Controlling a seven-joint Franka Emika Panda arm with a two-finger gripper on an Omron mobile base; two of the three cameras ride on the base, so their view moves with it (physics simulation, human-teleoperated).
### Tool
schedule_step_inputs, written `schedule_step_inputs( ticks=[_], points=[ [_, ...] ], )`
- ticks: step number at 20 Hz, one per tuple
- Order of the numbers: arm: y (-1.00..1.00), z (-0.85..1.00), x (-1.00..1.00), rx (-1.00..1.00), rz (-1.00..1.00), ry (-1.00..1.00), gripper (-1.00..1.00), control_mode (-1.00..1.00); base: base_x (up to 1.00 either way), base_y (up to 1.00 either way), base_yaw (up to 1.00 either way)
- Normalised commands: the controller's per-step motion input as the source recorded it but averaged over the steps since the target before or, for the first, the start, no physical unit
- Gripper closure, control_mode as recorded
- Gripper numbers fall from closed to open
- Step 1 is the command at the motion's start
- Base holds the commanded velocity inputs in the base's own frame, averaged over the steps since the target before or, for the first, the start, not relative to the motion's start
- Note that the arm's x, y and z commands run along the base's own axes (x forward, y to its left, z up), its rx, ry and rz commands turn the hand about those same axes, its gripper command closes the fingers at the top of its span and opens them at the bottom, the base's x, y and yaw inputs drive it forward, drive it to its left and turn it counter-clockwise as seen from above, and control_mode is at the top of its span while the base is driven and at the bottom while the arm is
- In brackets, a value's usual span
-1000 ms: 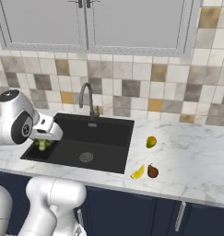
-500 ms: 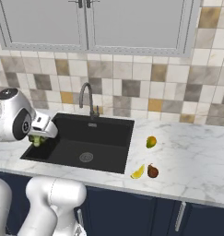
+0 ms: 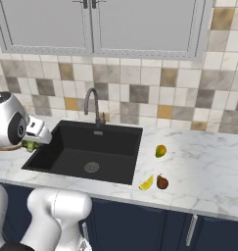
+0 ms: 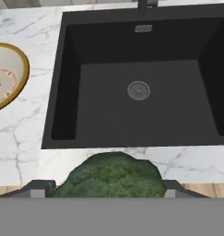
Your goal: There is a mixed pile of frozen fruits and vegetables on the counter. Locate all the frozen vegetables and place the items in a bowl on the counter. Take all the frozen fruits and defrost them in a running sink.
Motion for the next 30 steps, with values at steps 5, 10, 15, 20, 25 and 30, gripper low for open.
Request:
schedule_step_inputs(
  ticks=[5,10,15,20,25,30],
  points=[
    [0.44,0.0,0.32,0.0,0.0,0.0,1.0,-1.0,0.0,0.0,0.0],
    [0.45,0.0,0.36,0.0,0.0,0.0,1.0,-1.0,0.0,0.0,0.0],
    [0.52,0.0,0.42,0.0,0.0,0.0,1.0,-1.0,0.0,0.0,0.0],
    [0.6,0.0,0.26,0.0,0.01,0.0,1.0,-1.0,0.0,0.0,0.0],
    [0.62,-0.03,0.16,0.0,0.06,0.0,1.0,-1.0,0.0,0.0,0.0],
    [0.5,-0.02,0.16,0.0,0.14,0.0,1.0,-1.0,0.0,0.0,0.0]
  ],
)
